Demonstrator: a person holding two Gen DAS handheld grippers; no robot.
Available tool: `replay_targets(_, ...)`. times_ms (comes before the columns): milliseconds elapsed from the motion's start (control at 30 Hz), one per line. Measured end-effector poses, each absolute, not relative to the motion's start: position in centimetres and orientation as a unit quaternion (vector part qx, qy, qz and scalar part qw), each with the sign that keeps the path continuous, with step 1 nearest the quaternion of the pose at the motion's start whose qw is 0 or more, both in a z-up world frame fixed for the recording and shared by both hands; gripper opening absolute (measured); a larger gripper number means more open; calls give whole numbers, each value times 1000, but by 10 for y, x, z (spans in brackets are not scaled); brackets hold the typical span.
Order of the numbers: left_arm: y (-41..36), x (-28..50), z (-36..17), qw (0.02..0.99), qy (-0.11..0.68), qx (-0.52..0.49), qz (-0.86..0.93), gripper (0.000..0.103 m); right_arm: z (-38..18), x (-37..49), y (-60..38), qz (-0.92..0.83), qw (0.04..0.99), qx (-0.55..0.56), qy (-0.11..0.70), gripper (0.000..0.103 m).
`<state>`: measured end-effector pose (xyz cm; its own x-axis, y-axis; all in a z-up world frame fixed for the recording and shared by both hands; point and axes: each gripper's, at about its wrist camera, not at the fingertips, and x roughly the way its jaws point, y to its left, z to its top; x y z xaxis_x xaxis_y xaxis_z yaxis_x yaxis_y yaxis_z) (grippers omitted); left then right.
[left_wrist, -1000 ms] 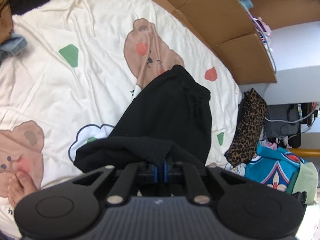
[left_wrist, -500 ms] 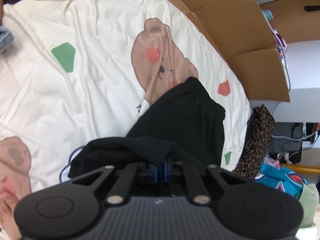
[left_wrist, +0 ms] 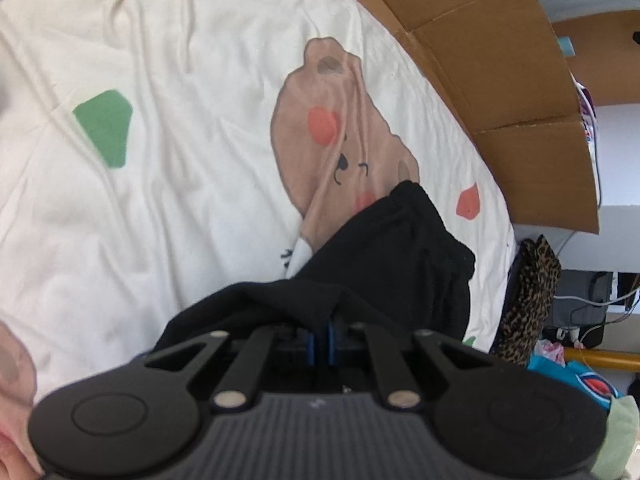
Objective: Fold clothes
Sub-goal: 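Open both tools and release the black shorts onto the sheet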
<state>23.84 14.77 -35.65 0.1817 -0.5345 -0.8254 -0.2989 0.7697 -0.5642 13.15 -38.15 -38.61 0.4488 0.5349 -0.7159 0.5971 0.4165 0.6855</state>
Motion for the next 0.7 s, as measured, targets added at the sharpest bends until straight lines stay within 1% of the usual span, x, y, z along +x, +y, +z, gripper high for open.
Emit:
replay_targets(100, 146, 247, -363, 691, 635, -333, -86, 7, -392, 137, -386, -31, 657, 548, 517, 6)
replay_targets(133, 145, 250, -365, 689, 638, -334, -86, 9, -394, 139, -387, -33, 655, 552, 515, 7)
replay_targets(167, 144, 253, -366, 687, 641, -333, -85, 11, -396, 140, -388, -34, 651, 555, 516, 14)
replay_targets(200, 143, 257, -367, 684, 643, -332, -84, 16, -398, 141, -388, -34, 648, 558, 517, 19)
replay_targets(233, 142, 260, -366, 684, 644, -331, -86, 21, -398, 143, -388, -33, 644, 562, 518, 33)
replay_targets(267, 140, 263, -365, 684, 644, -330, -89, 25, -399, 144, -388, -31, 641, 565, 518, 39)
replay_targets(300, 139, 266, -364, 684, 644, -330, -92, 34, -398, 145, -388, -29, 639, 569, 517, 40)
replay_targets(333, 138, 269, -361, 685, 644, -327, -96, 38, -397, 147, -387, -26, 637, 572, 516, 42)
replay_targets(367, 136, 271, -358, 686, 644, -325, -99, 39, -395, 150, -387, -22, 635, 574, 516, 46)
replay_targets(500, 132, 282, -345, 691, 642, -314, -111, 39, -378, 161, -385, -8, 648, 565, 511, 47)
replay_targets(633, 134, 290, -323, 704, 628, -312, -114, 50, -359, 170, -385, 3, 663, 556, 502, 47)
replay_targets(700, 136, 293, -311, 709, 624, -308, -114, 50, -348, 172, -386, 7, 671, 550, 498, 47)
